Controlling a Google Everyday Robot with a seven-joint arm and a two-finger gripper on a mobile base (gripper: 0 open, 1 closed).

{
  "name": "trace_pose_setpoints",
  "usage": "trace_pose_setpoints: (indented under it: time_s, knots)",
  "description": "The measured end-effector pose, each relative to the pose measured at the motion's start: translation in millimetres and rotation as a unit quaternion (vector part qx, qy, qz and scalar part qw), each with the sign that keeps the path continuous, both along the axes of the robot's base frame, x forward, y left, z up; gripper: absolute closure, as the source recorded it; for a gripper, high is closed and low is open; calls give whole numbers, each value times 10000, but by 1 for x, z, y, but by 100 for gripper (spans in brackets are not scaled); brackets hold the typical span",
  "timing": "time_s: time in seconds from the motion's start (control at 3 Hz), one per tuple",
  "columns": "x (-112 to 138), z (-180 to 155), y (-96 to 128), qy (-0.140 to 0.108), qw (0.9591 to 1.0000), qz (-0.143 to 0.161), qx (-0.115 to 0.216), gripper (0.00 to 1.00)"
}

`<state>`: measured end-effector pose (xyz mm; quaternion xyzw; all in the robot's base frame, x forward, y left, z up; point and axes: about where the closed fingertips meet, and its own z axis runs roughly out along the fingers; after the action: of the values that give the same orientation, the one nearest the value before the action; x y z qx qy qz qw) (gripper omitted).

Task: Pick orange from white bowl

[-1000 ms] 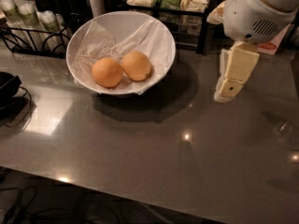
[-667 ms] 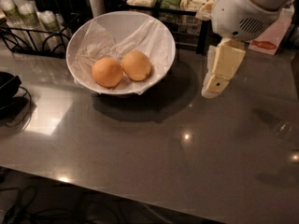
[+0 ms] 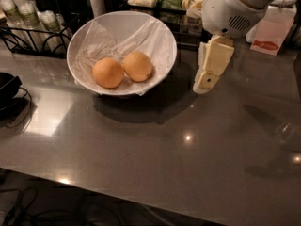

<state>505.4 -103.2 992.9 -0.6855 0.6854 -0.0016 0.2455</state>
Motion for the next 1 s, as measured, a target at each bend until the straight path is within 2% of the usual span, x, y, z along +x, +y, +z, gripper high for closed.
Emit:
trace_pose_setpoints:
  time_s: [0.33, 0.67, 1.0]
  knots:
    - [30, -8, 29, 40, 9992, 372, 131, 0]
    - [56, -15, 45, 16, 9978, 578, 315, 0]
    - [56, -16, 45, 16, 9978, 578, 319, 0]
